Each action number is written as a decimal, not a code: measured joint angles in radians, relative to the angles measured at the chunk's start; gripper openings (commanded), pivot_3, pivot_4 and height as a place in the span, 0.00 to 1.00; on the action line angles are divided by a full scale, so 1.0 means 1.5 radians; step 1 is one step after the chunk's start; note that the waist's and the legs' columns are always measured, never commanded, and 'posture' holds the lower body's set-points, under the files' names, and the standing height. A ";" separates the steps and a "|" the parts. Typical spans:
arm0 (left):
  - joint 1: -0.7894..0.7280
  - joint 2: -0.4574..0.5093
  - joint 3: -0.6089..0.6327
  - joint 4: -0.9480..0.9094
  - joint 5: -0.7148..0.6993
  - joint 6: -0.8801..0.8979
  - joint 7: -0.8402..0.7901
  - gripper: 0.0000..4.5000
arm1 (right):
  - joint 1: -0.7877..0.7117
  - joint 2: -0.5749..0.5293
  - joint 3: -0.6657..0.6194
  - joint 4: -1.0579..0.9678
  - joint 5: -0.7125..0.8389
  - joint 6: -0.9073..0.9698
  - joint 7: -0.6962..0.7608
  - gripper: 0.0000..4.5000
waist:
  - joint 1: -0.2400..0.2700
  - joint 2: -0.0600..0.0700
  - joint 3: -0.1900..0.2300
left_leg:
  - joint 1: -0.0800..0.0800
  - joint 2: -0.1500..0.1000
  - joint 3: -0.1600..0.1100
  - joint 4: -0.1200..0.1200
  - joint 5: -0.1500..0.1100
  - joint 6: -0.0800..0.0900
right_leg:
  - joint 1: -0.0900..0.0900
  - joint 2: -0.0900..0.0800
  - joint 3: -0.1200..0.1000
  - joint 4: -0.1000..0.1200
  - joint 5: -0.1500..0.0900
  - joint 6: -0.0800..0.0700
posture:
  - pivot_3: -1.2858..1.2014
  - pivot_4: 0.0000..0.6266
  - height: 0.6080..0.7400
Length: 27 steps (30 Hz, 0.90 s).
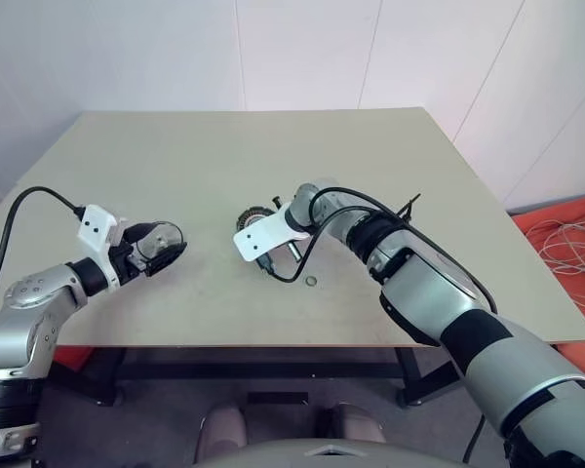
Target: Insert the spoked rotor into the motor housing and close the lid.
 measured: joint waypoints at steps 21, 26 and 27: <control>-0.025 -0.022 -0.020 0.018 0.014 0.001 -0.001 1.00 | 0.063 -0.100 0.003 -0.235 0.027 -0.201 0.183 0.01 | 0.001 -0.003 0.001 | -0.002 0.000 0.000 0.004 0.000 0.000 | -0.001 0.000 0.000 0.001 0.000 0.000 | 0.52 0.00 1.00; -0.025 -0.024 -0.020 0.018 0.014 0.001 0.000 1.00 | 0.073 -0.116 0.030 -0.230 -0.006 -0.307 0.128 0.01 | 0.000 -0.003 0.001 | -0.002 0.000 0.000 0.005 0.000 0.000 | -0.001 0.000 0.000 0.002 0.000 0.000 | 0.52 0.00 1.00; -0.025 -0.024 -0.020 0.017 0.014 0.001 0.000 1.00 | 0.072 -0.120 0.032 -0.224 -0.018 -0.332 0.104 0.01 | 0.000 -0.003 0.001 | -0.002 0.000 0.000 0.005 0.000 0.001 | 0.000 0.000 0.000 0.002 0.000 0.000 | 0.52 0.00 1.00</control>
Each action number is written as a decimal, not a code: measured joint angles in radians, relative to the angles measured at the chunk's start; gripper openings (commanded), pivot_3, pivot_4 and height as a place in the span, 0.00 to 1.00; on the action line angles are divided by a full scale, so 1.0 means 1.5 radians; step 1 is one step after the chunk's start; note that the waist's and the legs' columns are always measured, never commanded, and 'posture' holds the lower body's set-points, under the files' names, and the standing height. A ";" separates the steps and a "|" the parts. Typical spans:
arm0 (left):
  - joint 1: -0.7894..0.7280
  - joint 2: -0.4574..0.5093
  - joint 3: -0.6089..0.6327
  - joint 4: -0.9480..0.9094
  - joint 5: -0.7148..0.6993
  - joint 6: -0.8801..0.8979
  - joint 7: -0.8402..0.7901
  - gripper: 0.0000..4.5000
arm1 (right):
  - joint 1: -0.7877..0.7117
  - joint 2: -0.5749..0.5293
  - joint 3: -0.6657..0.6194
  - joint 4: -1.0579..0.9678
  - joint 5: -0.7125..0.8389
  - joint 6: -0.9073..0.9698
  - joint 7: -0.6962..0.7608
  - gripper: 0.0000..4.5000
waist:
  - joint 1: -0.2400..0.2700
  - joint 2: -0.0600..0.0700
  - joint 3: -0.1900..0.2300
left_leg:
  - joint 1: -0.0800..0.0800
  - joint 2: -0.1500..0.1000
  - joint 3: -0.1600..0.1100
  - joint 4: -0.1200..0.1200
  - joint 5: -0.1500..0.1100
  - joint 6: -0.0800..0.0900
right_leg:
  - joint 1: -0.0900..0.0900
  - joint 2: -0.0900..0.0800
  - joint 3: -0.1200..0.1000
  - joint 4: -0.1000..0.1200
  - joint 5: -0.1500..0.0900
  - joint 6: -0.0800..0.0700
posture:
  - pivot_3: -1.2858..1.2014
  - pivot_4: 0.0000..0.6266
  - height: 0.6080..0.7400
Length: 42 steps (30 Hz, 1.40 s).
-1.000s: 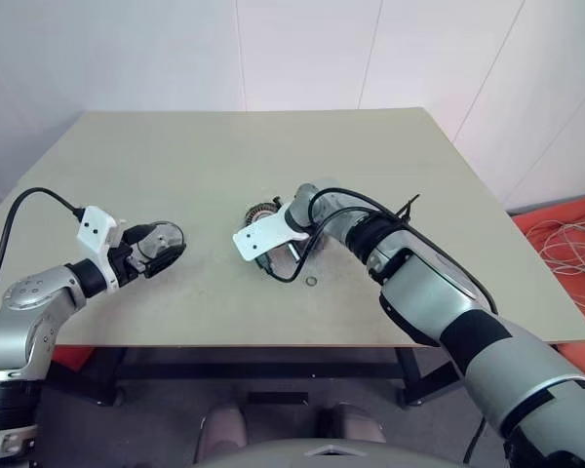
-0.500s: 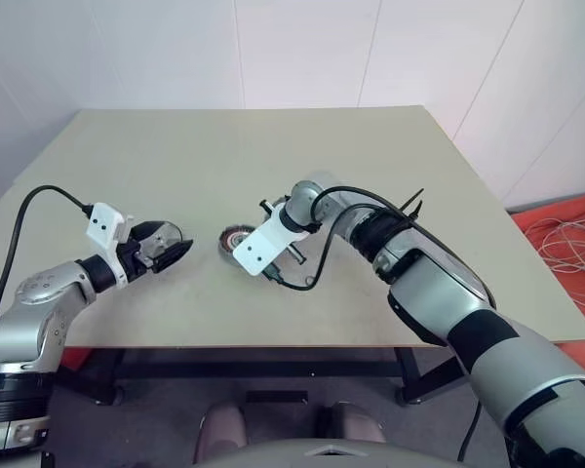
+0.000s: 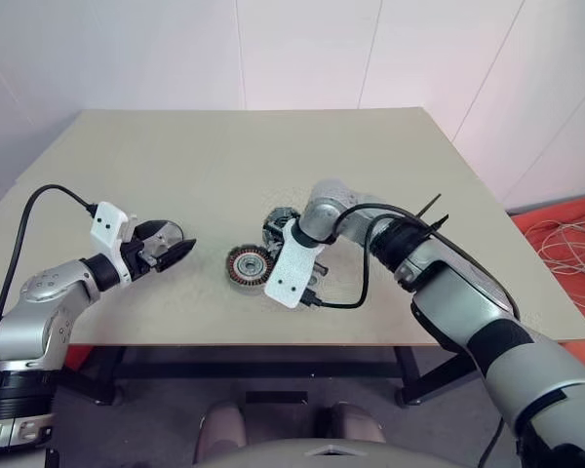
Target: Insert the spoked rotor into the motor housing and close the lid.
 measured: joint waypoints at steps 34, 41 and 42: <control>-0.017 -0.015 -0.022 0.002 0.003 0.012 -0.001 1.00 | -0.116 0.021 0.033 0.171 -0.107 -0.137 -0.242 0.72 | -0.018 0.000 0.001 | -0.001 0.000 0.000 0.004 -0.002 0.001 | 0.000 0.002 0.000 0.001 0.000 0.000 | 0.52 0.00 1.00; -0.028 -0.017 -0.029 0.019 0.003 0.012 -0.008 1.00 | -0.043 -0.048 -0.038 0.023 0.077 -0.026 -0.038 1.00 | -0.016 -0.001 0.001 | -0.001 0.000 0.000 0.004 -0.002 0.001 | 0.000 0.002 0.000 0.001 0.000 0.000 | 0.52 0.00 1.00; -0.031 -0.017 -0.029 0.020 0.003 0.012 -0.011 1.00 | -0.021 -0.062 -0.056 -0.028 0.123 0.033 0.008 1.00 | -0.015 -0.001 0.001 | -0.001 0.000 0.000 0.004 -0.002 0.001 | 0.000 0.002 0.000 0.001 0.000 0.000 | 0.52 0.00 1.00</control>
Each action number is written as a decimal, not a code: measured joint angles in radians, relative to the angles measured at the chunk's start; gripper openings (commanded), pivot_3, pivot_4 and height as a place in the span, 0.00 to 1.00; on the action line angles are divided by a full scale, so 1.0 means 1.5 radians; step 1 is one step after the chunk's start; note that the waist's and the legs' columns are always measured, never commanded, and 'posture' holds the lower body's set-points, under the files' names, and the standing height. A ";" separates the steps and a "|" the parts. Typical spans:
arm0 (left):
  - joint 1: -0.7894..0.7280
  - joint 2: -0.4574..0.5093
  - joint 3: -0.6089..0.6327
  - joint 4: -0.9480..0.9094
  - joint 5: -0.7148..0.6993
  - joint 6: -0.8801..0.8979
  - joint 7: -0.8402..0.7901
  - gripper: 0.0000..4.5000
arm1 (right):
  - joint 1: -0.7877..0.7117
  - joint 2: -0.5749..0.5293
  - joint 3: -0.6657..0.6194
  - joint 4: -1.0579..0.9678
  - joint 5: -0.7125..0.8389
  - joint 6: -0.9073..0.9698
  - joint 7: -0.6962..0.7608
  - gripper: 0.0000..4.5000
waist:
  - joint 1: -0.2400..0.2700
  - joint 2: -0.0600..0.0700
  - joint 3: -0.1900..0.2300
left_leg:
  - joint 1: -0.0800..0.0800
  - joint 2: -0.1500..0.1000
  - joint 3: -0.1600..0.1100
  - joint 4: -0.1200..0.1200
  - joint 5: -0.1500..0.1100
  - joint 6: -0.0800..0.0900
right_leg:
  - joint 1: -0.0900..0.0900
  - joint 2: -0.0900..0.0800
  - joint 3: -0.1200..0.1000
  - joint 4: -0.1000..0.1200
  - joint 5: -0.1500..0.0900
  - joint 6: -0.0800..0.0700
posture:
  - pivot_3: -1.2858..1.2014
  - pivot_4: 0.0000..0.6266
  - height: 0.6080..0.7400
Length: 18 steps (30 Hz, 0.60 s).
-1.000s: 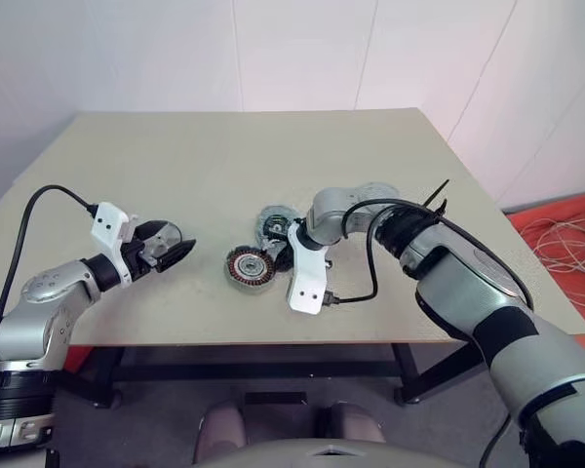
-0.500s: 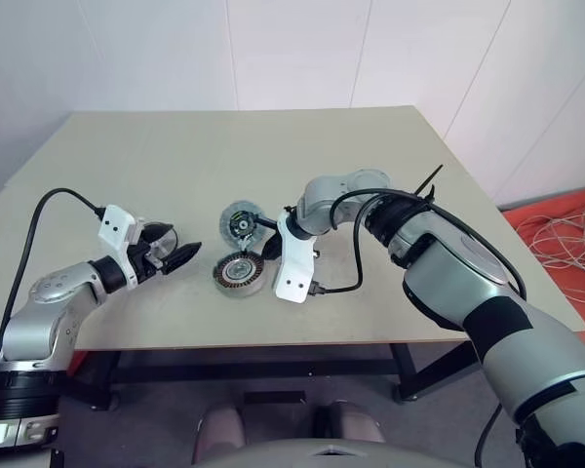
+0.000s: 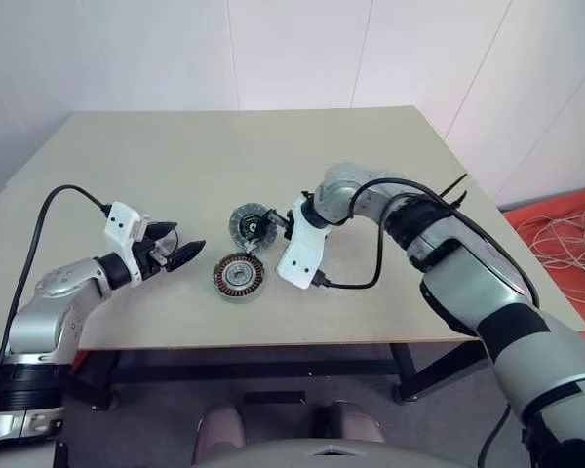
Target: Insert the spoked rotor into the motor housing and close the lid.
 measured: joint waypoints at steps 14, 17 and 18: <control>0.038 -0.008 0.031 0.019 -0.013 0.002 -0.014 1.00 | 0.375 -0.102 -0.342 -0.435 0.353 0.875 -0.031 1.00 | 0.026 0.000 0.000 | 0.004 0.000 0.000 0.000 0.000 0.000 | 0.005 0.000 0.000 -0.002 -0.003 0.005 | 0.52 0.00 1.00; 0.047 -0.008 0.051 0.028 -0.017 0.002 -0.014 1.00 | 0.445 -0.084 -0.397 -0.472 0.383 0.959 -0.112 1.00 | 0.027 0.000 0.000 | 0.005 0.000 0.000 -0.001 0.000 -0.001 | 0.004 0.000 0.000 -0.002 -0.003 0.006 | 0.52 0.00 1.00; 0.047 -0.008 0.057 0.031 -0.019 0.002 -0.013 1.00 | 0.456 -0.083 -0.405 -0.479 0.388 0.970 -0.133 1.00 | 0.027 0.000 0.000 | 0.005 0.000 0.000 -0.001 0.000 -0.001 | 0.004 0.000 0.000 -0.002 -0.003 0.006 | 0.52 0.00 1.00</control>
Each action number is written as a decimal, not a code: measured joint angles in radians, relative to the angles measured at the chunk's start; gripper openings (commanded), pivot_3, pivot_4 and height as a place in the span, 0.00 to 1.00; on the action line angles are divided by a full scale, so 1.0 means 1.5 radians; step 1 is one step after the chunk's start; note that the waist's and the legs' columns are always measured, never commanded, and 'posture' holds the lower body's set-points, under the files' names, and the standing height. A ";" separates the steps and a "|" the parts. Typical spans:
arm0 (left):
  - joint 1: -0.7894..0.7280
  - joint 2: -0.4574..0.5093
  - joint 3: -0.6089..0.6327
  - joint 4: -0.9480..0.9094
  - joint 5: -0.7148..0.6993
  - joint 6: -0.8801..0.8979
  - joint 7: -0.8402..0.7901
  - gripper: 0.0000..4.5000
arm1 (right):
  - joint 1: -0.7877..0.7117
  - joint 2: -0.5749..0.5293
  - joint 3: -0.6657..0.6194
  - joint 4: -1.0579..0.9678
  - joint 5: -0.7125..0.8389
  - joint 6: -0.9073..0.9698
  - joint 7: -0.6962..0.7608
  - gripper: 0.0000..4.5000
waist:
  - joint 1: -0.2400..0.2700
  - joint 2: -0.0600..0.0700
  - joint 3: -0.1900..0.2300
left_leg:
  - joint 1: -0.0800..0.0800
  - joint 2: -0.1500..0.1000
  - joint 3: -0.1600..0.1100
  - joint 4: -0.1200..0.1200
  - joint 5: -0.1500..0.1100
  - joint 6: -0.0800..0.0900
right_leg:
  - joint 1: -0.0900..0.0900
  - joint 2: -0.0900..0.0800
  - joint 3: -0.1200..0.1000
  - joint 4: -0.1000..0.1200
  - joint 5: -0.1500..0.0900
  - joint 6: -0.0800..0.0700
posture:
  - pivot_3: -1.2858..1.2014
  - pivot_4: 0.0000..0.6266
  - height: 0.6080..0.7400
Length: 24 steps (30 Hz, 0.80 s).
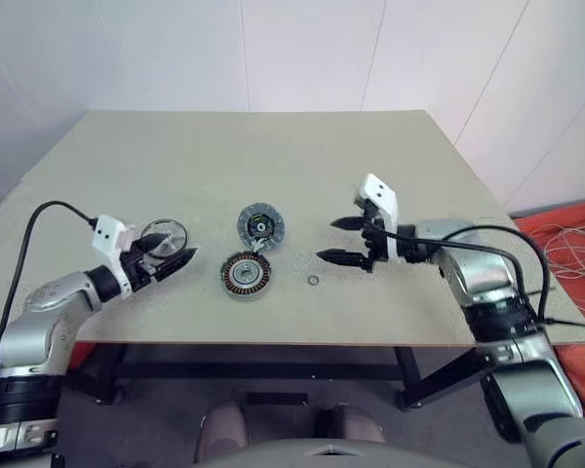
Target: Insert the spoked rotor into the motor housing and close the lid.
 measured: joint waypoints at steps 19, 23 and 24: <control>0.035 -0.018 0.036 -0.042 -0.051 0.035 0.010 1.00 | 0.088 0.042 0.098 -0.009 -0.013 -0.092 -0.073 1.00 | 0.009 0.000 0.000 | 0.005 0.000 0.000 -0.005 0.000 0.000 | 0.006 -0.001 0.000 -0.005 -0.001 0.001 | 0.52 0.00 1.00; 0.057 0.002 0.033 -0.066 -0.031 0.019 -0.005 1.00 | 0.082 0.034 0.117 0.033 -0.023 -0.148 -0.044 1.00 | 0.007 0.000 0.000 | 0.006 0.000 0.000 -0.008 0.000 0.000 | 0.006 -0.001 0.000 -0.008 0.000 0.001 | 0.52 0.00 1.00; 0.061 0.006 0.032 -0.071 -0.027 0.016 -0.009 1.00 | 0.082 0.032 0.118 0.042 -0.024 -0.156 -0.040 1.00 | 0.008 0.000 0.000 | 0.006 0.000 0.000 -0.008 0.000 0.000 | 0.006 -0.001 0.000 -0.008 0.000 0.001 | 0.52 0.00 1.00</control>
